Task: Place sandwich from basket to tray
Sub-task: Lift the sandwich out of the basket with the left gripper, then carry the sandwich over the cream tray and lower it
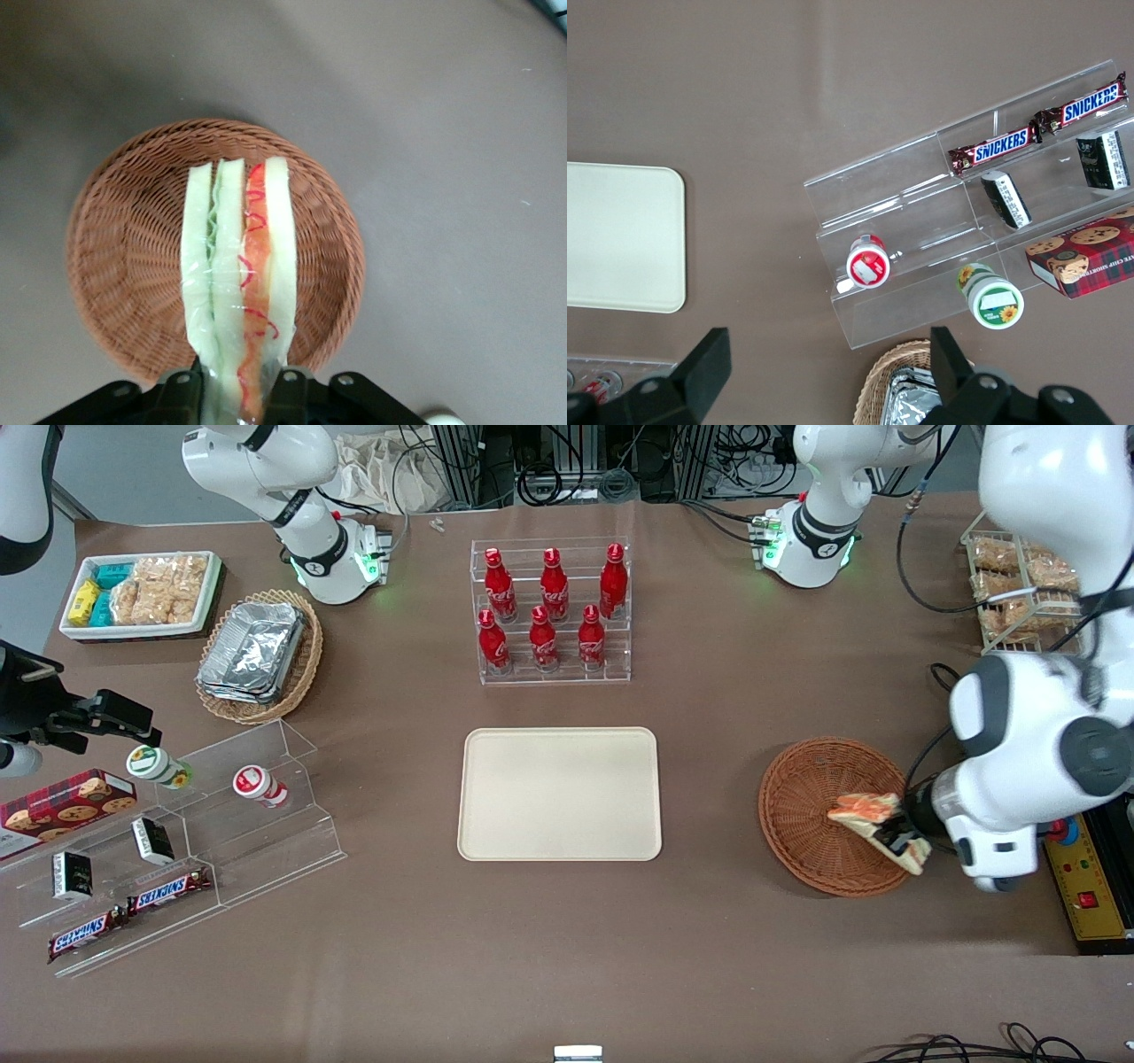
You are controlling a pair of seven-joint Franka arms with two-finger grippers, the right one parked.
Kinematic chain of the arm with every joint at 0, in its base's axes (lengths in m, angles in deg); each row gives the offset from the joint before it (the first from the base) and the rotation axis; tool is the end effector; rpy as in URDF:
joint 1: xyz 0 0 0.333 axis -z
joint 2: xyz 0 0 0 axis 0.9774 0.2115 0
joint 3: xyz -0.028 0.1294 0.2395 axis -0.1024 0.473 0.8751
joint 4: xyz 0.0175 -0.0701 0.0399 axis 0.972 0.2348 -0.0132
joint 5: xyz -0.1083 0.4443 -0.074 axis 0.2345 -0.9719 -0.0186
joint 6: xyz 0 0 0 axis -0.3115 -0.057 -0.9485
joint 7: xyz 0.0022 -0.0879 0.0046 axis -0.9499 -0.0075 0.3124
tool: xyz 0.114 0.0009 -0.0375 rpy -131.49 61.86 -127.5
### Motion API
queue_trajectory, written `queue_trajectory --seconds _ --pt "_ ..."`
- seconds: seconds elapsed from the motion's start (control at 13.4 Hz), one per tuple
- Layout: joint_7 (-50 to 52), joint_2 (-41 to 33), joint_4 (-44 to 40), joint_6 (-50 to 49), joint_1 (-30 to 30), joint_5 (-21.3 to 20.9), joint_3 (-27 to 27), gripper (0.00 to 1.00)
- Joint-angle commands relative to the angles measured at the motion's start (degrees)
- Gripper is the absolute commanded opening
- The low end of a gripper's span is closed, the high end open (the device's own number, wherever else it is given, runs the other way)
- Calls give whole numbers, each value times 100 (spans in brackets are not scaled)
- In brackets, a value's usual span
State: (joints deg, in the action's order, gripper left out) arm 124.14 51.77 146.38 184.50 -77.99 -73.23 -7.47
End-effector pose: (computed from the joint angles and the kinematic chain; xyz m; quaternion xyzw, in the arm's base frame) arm 0.7210 -0.0636 0.3595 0.9159 0.4009 -0.0198 0.0032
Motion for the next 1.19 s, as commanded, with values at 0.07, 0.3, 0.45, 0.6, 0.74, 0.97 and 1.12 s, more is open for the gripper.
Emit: queue_trajectory --seconds 0.07,0.3,0.45,0.6,0.74,0.97,1.12 --pt "33 99 -1367 -1086 37 29 -568 0" --pt "-55 186 -1361 -676 37 -32 -1297 0" --pt "-46 274 -1098 -201 360 -155 -1492 0" --pt "6 519 -764 116 1010 -934 -1493 0" --pt "-28 975 -518 886 1398 -1315 -1501 0" --pt "-55 1574 -332 1743 1821 -1579 -1484 0" --pt "-90 1716 -175 1744 1909 -1667 -1493 0"
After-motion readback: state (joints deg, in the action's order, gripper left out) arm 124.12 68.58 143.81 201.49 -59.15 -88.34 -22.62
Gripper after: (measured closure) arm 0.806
